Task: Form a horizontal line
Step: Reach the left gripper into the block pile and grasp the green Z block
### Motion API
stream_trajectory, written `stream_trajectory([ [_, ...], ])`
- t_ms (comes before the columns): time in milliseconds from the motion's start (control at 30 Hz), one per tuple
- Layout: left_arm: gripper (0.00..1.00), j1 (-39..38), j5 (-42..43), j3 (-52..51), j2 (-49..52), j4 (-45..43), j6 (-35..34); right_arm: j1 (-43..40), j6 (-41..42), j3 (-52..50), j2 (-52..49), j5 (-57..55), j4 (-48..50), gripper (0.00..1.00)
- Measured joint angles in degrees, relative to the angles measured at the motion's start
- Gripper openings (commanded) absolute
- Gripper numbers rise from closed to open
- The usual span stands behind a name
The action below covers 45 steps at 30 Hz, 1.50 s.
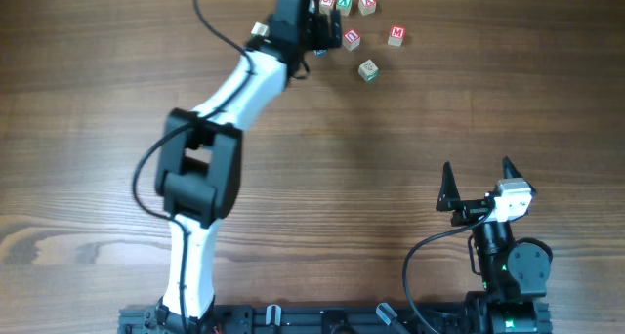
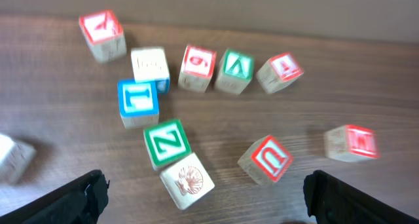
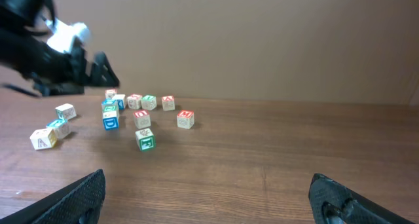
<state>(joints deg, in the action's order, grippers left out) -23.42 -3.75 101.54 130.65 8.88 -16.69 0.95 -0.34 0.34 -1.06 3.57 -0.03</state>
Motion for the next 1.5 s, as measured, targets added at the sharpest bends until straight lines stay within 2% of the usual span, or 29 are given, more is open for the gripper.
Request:
stream_trajectory([
  [67,0.98,-1.62,-3.74,0.0,1.14,-0.13,-1.51,0.0,0.0,0.0,0.0,0.0,-0.02,1.0],
  [167,0.89,-4.07,-9.46,0.0,2.75,-1.25,-5.03,0.0,0.0,0.02,0.0,0.0,-0.02,1.0],
  [367,0.89,-3.58,-13.6,0.0,3.96,-2.45,-12.04,0.0,0.0,0.0,0.0,0.0,-0.02,1.0],
  [467,0.86,-2.05,-13.73,0.0,4.52,-4.76,-14.32,0.0,0.0,0.02,0.0,0.0,0.0,1.0],
  [800,0.84,0.44,-9.64,0.11,8.83,-10.75,-19.74,0.0,0.0,0.0,0.0,0.0,-0.02,1.0],
  [1000,0.8,0.22,-9.01,0.11,9.07,-11.1,-20.37,0.0,0.0,0.02,0.0,0.0,-0.02,1.0],
  [1333,0.81,0.22,-8.68,0.37,11.04,-12.24,-19.91,0.0,0.0,0.02,0.0,0.0,0.0,1.0],
  [1433,0.69,0.13,-8.52,0.7,11.32,-12.68,-19.54,0.0,0.0,0.0,0.0,0.0,-0.02,1.0],
  [1467,0.6,0.13,-8.33,0.7,11.39,-12.9,-19.19,0.0,0.0,0.02,0.0,0.0,-0.02,1.0],
  [1500,0.46,0.13,-8.15,0.7,11.47,-13.11,-18.58,0.0,0.0,0.0,0.0,0.0,0.0,1.0],
])
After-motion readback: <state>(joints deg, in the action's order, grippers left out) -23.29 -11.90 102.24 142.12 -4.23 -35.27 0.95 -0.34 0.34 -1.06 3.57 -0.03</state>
